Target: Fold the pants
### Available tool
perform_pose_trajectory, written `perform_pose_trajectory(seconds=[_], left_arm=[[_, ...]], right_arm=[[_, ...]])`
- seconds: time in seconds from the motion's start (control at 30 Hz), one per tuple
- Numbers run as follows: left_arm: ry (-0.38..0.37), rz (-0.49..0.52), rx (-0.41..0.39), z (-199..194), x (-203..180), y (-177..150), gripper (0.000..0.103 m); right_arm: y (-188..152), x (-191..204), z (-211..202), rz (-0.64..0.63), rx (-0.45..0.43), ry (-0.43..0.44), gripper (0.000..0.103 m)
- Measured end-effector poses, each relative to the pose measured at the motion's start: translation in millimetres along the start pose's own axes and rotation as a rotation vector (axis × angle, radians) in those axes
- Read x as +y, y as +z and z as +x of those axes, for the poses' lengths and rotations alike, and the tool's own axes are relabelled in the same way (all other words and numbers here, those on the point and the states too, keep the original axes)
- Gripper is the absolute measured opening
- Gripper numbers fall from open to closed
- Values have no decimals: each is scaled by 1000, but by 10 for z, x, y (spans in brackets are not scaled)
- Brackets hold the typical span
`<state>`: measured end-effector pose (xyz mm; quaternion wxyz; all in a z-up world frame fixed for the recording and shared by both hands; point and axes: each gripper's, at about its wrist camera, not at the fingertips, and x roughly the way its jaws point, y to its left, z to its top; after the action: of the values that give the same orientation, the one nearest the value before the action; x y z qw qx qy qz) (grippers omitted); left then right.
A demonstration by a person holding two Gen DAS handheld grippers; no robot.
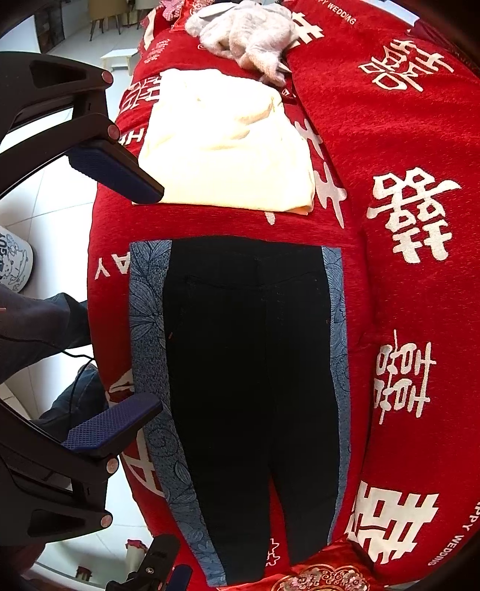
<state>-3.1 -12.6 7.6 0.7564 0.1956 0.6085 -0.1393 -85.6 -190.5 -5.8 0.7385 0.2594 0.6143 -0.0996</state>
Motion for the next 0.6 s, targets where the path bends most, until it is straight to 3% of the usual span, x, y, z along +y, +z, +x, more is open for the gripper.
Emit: perform_pose_trajectory(seconds=[0.6], left_arm=[[65,-107,23,-109,-103,-151,103]], right_arm=[[-22,-217,-104,-50,6,25,103]])
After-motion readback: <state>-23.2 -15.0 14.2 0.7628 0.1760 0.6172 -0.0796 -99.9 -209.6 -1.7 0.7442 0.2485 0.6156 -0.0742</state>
